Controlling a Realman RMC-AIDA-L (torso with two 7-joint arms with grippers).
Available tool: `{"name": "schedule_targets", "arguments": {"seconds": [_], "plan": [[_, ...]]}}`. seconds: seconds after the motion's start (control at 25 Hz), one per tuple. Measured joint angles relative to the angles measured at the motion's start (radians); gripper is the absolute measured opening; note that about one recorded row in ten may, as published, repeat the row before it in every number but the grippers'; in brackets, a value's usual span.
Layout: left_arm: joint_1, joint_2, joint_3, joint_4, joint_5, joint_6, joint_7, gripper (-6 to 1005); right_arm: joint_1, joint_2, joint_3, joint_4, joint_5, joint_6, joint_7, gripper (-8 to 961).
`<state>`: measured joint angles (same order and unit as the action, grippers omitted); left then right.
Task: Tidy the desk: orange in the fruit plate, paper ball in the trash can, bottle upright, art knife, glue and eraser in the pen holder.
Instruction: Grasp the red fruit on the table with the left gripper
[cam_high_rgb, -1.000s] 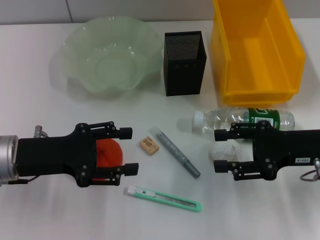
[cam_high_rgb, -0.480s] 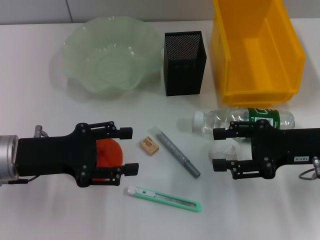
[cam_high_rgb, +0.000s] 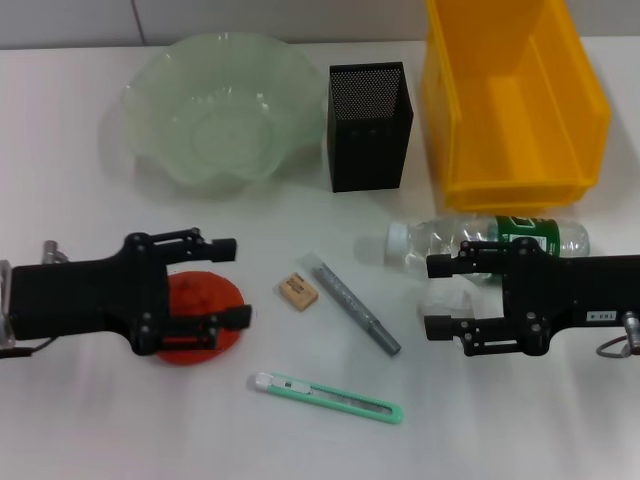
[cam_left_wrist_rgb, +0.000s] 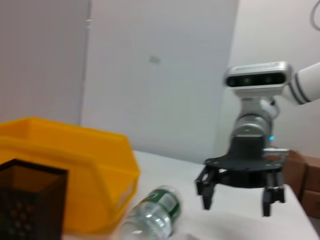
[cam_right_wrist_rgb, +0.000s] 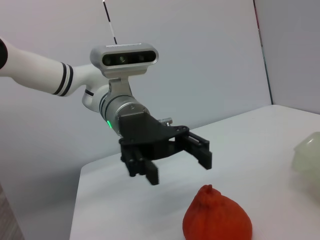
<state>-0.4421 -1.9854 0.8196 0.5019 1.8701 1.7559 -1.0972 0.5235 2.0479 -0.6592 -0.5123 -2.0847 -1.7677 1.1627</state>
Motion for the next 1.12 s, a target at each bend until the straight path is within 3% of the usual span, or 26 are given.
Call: {"name": "schedule_targets", "arguments": {"seconds": [0.08, 0.28, 0.4, 0.56, 1.08, 1.12], "plan": [[0.000, 0.000, 0.000, 0.000, 0.000, 0.000, 0.000, 770, 0.000, 0.000, -0.002, 0.000, 0.000, 0.000, 0.000, 733], [0.027, 0.027, -0.004, 0.003, 0.008, -0.101, -0.017, 752, -0.003, 0.000, -0.004, 0.000, 0.000, 0.001, 0.000, 733], [0.029, 0.028, -0.005, 0.003, 0.029, -0.124, -0.020, 741, -0.003, 0.000, -0.005, 0.000, 0.000, 0.001, 0.000, 733], [0.026, 0.025, -0.007, 0.003, 0.100, -0.182, -0.052, 727, -0.002, -0.002, -0.004, 0.000, 0.000, 0.000, 0.000, 733], [0.027, 0.008, -0.002, 0.003, 0.121, -0.224, -0.044, 679, 0.001, -0.006, -0.005, 0.000, -0.004, 0.010, 0.000, 732], [0.026, 0.007, -0.002, 0.003, 0.121, -0.225, -0.044, 638, 0.001, -0.006, -0.005, 0.000, -0.004, 0.011, 0.000, 732]]}}
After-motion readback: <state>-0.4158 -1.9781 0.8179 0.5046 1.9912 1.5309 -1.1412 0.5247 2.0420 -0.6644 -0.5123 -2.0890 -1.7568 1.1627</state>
